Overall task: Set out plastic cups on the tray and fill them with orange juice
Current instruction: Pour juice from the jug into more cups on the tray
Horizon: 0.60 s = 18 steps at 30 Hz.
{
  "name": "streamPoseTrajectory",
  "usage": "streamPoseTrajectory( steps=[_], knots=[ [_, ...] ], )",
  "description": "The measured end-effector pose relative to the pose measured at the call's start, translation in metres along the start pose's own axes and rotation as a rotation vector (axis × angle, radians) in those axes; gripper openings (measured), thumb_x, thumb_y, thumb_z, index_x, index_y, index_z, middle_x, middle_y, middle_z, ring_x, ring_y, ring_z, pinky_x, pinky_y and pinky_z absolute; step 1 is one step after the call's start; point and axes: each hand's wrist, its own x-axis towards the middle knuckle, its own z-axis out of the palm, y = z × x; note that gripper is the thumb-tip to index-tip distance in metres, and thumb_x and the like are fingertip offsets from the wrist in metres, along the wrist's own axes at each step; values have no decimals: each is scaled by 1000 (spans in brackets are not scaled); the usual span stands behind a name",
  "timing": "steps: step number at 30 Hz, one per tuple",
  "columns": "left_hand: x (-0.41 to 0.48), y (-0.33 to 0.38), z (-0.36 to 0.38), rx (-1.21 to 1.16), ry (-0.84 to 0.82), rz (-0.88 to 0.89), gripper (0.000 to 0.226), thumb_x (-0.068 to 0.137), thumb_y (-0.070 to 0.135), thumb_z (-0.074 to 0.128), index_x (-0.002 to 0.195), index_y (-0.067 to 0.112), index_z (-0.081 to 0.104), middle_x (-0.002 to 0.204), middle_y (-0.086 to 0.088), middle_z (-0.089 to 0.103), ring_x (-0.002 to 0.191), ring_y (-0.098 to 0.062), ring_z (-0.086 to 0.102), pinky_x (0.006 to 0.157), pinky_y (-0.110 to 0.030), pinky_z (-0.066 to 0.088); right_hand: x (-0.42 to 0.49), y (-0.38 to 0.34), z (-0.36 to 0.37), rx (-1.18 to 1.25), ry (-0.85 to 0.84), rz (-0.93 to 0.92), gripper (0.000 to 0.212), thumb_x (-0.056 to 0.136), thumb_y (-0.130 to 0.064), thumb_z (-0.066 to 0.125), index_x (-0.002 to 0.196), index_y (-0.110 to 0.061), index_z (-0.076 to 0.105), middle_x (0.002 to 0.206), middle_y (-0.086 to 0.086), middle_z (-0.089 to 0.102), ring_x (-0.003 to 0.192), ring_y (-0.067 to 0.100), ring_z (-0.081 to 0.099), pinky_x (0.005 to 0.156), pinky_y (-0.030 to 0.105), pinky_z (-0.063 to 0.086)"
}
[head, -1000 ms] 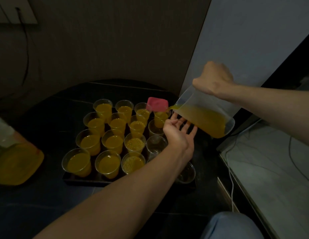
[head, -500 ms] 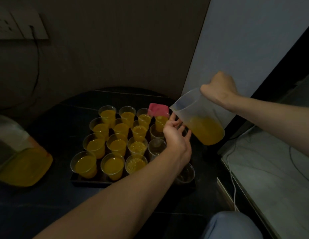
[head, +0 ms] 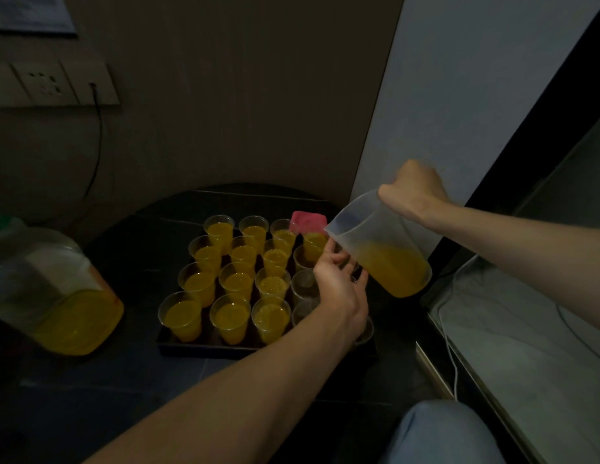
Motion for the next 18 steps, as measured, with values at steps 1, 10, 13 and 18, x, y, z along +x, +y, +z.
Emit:
streamPoseTrajectory(
  steps=[1, 10, 13, 18],
  knots=[
    [-2, -1, -2, -9, 3, -8, 51, 98, 11, 33, 144, 25, 51, 130, -9, 61, 129, -28, 54, 109, -47, 40, -2, 0, 0, -5, -13, -4, 33, 85, -8, 58, 60, -13, 39, 62, 5, 43, 56, 20, 42, 48, 27, 26],
    [-9, -8, -7, -100, 31, -32, 55, 90, 7, 35, 139, 23, 55, 130, -13, 62, 126, -31, 56, 113, -52, 39, -5, -10, -2, -103, -66, -62, 33, 84, -10, 59, 59, -13, 38, 58, 4, 38, 52, 19, 36, 48, 27, 23],
    [-6, -9, -10, -104, 44, -27, 58, 90, 7, 34, 142, 23, 53, 130, -13, 61, 126, -31, 55, 112, -51, 40, -6, -13, 1, -120, -58, -72, 34, 84, -10, 59, 58, -14, 37, 58, 4, 37, 51, 19, 36, 47, 27, 24],
    [-7, -12, -14, -103, 43, -27, 66, 86, 7, 37, 148, 24, 48, 135, -11, 58, 134, -30, 49, 117, -51, 35, -6, -12, 10, -146, -84, -70, 31, 86, -13, 60, 61, -13, 41, 60, 5, 40, 53, 19, 39, 49, 29, 28]
  ],
)
